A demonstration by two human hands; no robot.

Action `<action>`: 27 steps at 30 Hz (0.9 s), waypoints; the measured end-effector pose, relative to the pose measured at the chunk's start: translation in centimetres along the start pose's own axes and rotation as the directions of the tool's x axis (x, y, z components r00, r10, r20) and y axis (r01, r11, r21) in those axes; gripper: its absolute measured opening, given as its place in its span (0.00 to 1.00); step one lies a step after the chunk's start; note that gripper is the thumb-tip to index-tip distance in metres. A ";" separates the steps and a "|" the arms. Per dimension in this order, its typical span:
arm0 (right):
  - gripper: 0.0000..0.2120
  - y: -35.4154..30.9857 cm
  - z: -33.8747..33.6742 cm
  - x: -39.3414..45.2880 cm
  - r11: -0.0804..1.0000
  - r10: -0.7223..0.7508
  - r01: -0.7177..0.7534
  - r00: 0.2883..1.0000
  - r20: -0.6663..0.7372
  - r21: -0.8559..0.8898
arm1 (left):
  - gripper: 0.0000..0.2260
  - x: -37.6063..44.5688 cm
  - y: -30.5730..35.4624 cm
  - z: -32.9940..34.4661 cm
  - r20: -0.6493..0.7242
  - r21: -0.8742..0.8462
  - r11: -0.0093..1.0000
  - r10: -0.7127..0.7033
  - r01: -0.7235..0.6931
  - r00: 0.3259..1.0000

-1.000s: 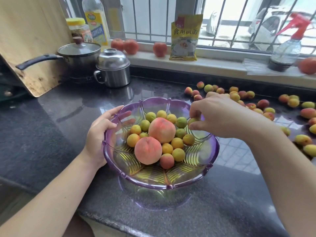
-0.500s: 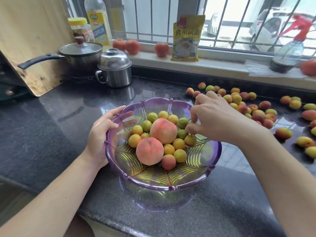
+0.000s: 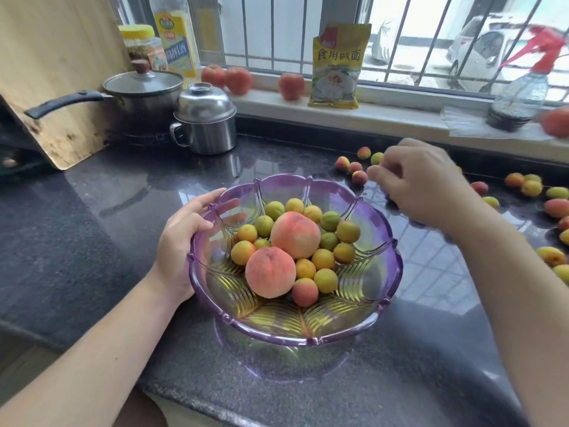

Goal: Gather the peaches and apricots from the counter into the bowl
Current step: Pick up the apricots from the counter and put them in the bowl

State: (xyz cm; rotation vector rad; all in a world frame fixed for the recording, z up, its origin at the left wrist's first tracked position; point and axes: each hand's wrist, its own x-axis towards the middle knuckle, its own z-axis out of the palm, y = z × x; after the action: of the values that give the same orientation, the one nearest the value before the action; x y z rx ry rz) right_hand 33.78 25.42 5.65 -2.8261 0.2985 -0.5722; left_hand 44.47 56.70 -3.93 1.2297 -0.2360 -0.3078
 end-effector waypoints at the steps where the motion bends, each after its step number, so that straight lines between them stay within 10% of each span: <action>1: 0.14 1.3 0.4 0.4 0.998 0.059 -0.058 0.996 -0.064 0.013 | 0.28 0.0 0.0 0.0 0.000 0.005 1.000 0.002 -0.002 1.000; 16: 0.12 3.7 11.5 6.2 0.904 0.228 -0.249 0.968 -0.101 -0.348 | 0.28 0.4 0.1 -0.4 0.013 0.052 0.999 -0.013 0.012 1.000; 20: 0.11 3.7 9.4 4.3 0.967 0.223 -0.243 0.955 -0.196 -0.080 | 0.28 0.4 0.0 -0.3 0.018 0.054 0.998 -0.013 0.012 1.000; 27: 0.07 -0.7 -1.3 -1.4 0.835 0.140 -0.208 0.976 0.168 0.510 | 0.27 0.4 -0.1 -0.1 0.021 -0.039 0.999 -0.025 0.026 0.999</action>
State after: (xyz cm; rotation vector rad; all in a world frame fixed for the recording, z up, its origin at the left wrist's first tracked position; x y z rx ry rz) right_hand 32.08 26.19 6.48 -2.2600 0.3153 -0.3642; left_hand 44.85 56.63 -4.08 1.1920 -0.2315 -0.3460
